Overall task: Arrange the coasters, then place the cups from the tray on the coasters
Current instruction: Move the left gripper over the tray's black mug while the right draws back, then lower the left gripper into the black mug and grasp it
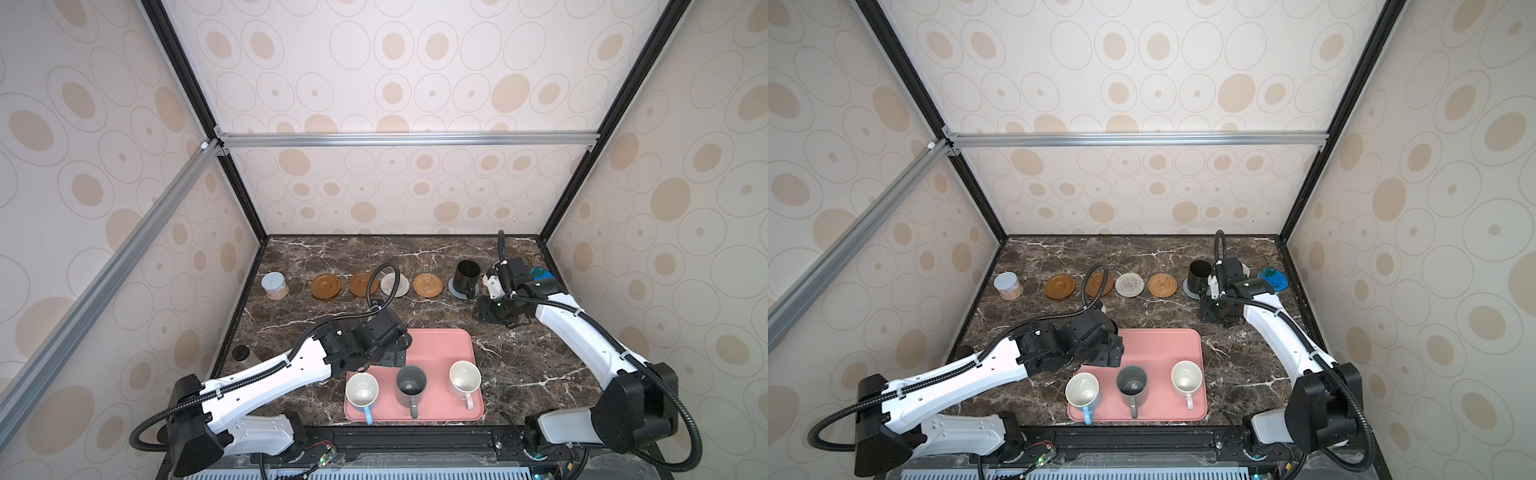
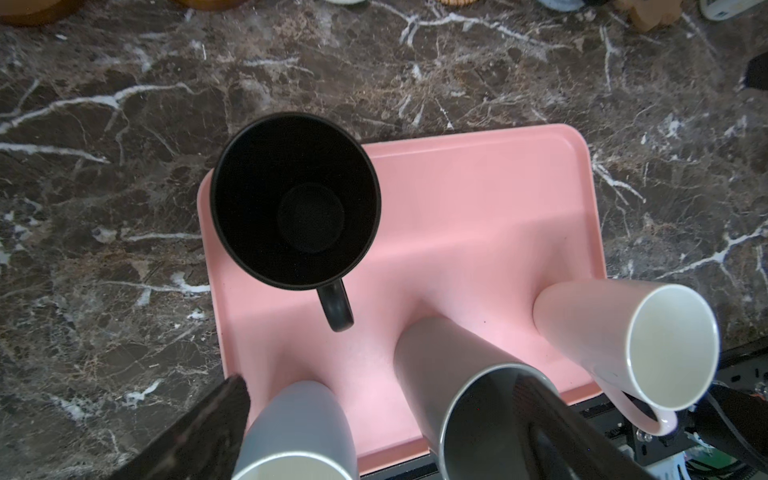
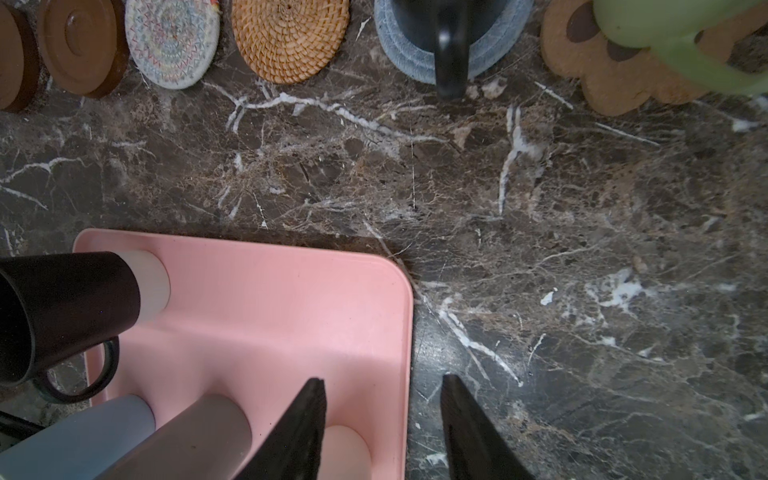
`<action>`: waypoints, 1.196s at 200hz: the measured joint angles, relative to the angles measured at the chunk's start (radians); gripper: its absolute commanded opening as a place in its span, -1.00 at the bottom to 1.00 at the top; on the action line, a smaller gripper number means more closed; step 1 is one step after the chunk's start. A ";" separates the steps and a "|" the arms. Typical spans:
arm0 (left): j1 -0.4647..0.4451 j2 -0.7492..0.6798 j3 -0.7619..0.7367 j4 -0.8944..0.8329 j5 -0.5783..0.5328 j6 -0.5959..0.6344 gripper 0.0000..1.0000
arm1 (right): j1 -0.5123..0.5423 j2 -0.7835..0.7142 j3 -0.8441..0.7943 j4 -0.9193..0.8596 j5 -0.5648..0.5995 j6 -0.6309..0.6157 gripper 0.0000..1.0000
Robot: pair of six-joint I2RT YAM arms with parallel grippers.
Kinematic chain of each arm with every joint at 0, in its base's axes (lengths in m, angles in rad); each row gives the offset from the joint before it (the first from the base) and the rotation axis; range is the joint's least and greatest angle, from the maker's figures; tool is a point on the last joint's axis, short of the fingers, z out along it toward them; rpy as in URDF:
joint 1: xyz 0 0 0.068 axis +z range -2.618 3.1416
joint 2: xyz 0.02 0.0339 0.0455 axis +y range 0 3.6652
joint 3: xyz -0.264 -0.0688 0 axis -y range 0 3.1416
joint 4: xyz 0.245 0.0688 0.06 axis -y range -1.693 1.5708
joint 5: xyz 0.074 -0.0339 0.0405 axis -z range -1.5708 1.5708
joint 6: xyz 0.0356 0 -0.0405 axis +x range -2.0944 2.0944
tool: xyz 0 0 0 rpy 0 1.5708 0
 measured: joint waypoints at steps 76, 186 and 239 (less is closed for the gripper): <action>0.032 0.098 -0.030 0.034 0.023 -0.003 0.78 | 0.000 0.000 -0.007 0.001 0.000 -0.009 -0.02; 0.153 0.176 -0.090 0.156 0.104 0.023 0.49 | 0.000 0.013 -0.033 0.005 0.000 -0.011 -0.02; 0.167 0.205 -0.091 0.163 0.109 0.043 0.10 | 0.000 0.021 -0.035 0.009 0.000 -0.011 -0.02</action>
